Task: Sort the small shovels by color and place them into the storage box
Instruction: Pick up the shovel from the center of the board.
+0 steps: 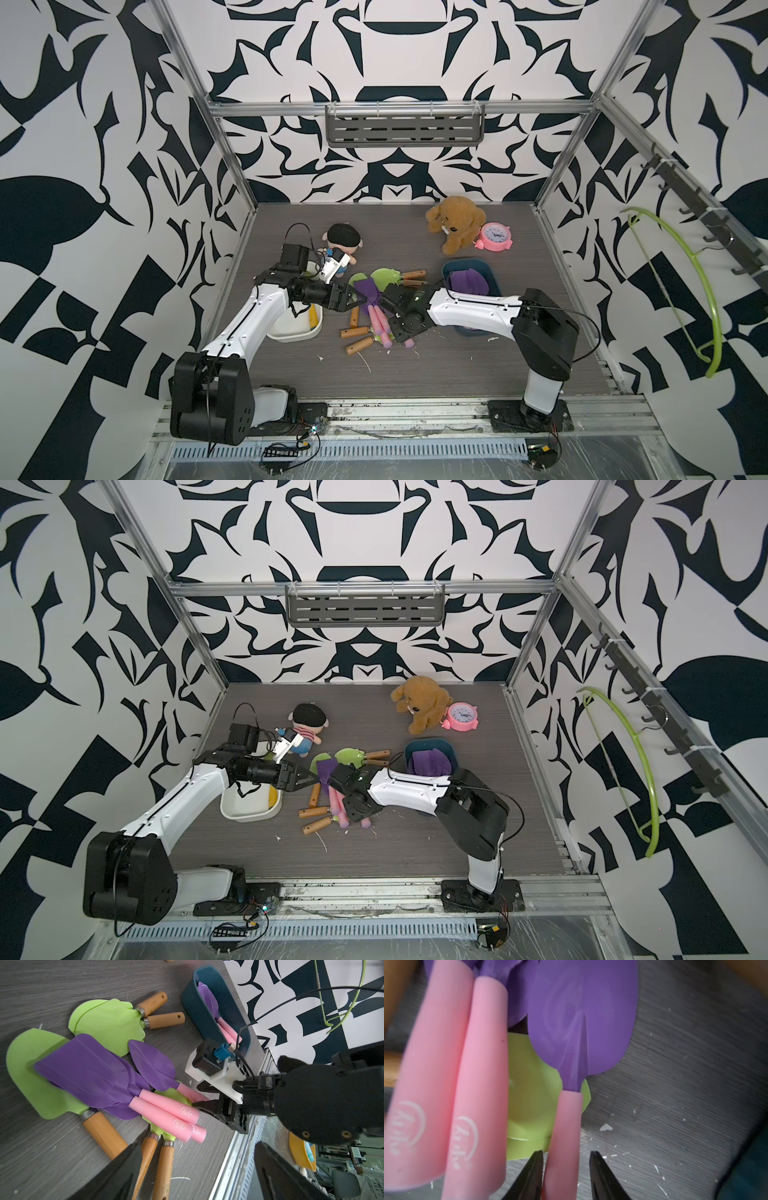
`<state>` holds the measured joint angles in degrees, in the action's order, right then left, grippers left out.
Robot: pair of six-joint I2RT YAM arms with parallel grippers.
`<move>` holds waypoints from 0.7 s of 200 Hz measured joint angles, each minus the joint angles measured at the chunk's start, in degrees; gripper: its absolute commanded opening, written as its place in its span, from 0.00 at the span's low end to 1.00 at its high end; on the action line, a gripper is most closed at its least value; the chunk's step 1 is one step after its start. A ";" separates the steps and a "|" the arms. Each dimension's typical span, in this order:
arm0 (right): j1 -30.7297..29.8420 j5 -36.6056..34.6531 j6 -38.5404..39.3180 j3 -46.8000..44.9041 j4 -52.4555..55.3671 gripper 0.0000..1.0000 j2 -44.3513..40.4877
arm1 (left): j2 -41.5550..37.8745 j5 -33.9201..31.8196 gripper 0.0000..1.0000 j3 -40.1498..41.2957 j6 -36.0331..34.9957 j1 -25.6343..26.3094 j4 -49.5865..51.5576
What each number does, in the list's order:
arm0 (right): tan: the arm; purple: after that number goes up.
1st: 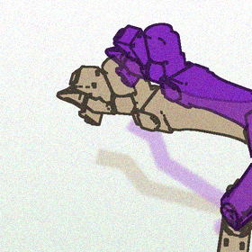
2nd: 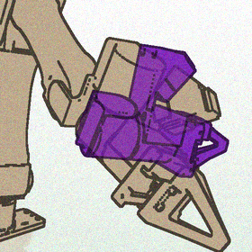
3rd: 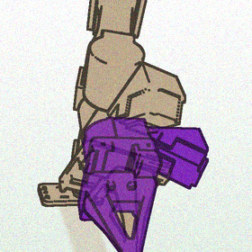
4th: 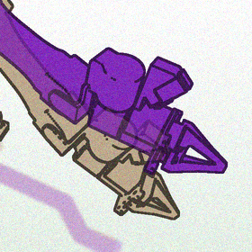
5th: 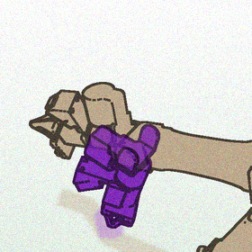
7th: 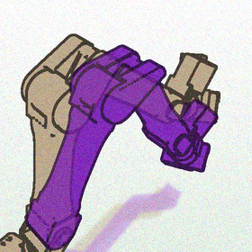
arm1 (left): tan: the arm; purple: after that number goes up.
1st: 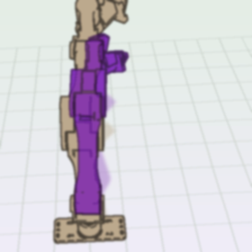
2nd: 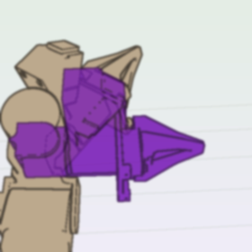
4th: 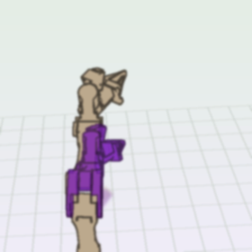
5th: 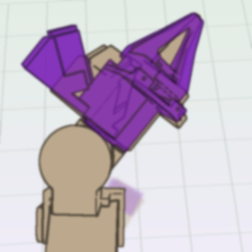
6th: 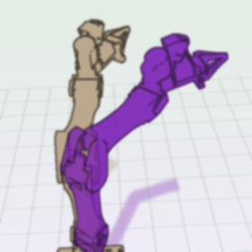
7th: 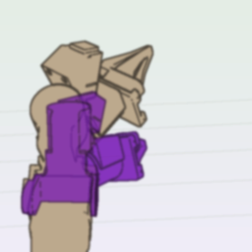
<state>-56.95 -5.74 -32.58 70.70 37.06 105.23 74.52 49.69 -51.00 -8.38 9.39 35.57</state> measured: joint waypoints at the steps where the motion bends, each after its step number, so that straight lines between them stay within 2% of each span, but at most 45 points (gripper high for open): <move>1: 0.02 0.04 0.00 0.00 -0.02 0.41 0.02 | 0.02 0.00 0.92 0.00 -0.02 0.00 0.00; 29: 0.68 0.81 -0.07 -0.02 -0.66 0.37 0.59 | 0.02 -0.13 0.92 0.00 -0.02 0.00 0.00; 95: 1.11 0.87 -0.26 -0.74 -1.27 0.16 0.20 | 0.02 -0.39 0.92 0.00 -0.02 0.00 0.00; 140: 1.09 -3.30 1.40 -4.76 -1.84 0.12 -8.04 | 0.98 1.01 0.92 -0.11 1.64 0.22 -0.44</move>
<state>-55.86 -9.04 -31.18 65.93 35.22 97.19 75.50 50.70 -51.11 -6.74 9.61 35.14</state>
